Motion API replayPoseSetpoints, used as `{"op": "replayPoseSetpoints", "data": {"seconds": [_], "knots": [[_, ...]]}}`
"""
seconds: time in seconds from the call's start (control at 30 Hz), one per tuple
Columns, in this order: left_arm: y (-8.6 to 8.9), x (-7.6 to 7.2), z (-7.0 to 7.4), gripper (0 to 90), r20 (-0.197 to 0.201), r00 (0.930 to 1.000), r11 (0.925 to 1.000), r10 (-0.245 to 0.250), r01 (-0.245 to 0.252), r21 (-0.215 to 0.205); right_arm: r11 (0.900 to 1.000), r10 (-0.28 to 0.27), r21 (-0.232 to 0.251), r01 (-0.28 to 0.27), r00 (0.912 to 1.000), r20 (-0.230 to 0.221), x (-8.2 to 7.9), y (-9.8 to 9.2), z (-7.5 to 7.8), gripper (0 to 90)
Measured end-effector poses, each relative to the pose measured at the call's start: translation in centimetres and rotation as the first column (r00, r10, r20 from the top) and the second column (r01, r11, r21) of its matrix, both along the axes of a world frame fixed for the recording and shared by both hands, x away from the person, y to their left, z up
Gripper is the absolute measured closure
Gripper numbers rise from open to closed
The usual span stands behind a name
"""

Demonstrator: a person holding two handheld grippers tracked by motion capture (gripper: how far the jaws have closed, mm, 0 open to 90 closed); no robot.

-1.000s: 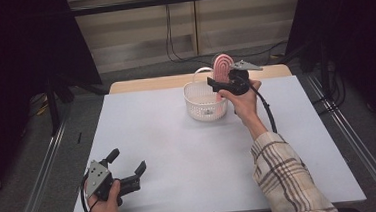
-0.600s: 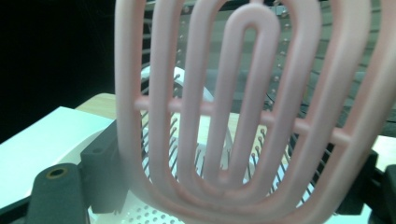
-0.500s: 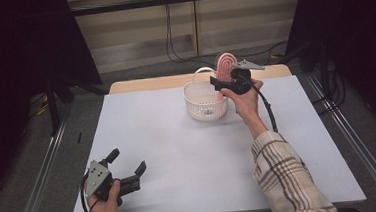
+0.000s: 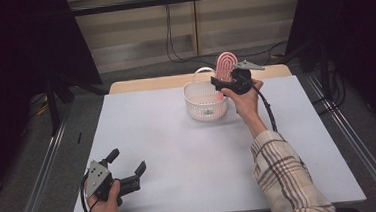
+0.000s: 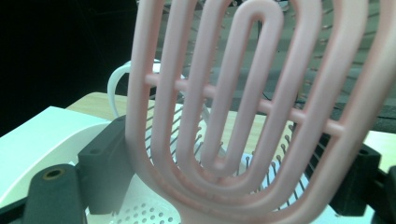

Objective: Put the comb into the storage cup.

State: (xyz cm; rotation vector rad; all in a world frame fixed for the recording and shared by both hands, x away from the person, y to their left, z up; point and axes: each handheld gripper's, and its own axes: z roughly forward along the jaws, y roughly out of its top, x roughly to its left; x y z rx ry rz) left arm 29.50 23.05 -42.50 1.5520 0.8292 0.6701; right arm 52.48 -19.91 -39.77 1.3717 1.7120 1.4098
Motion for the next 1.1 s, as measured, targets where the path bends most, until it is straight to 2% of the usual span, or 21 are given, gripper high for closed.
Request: {"op": "replayPoseSetpoints", "data": {"seconds": [0.47, 0.6, 1.1], "knots": [[0.00, 0.01, -0.01, 1.5, -0.001, 1.0000, 1.0000, -0.001, 0.001, -0.001, 1.000, 0.002, 0.013, -0.001, 1.0000, -0.007, 0.02, -0.15, 0.04, 16.0], [0.02, 0.00, -0.02, 1.5, -0.002, 1.0000, 1.0000, 0.002, -0.002, -0.003, 1.000, -0.001, -0.003, 0.001, 1.0000, -0.008, 0.03, -0.15, -0.03, 16.4], [0.02, 0.00, 0.00, 1.5, 0.000, 1.0000, 1.0000, 0.002, -0.002, 0.000, 1.000, -0.002, 0.002, 0.002, 0.9999, -0.012, -0.34, -0.47, 0.46, 12.5]]}}
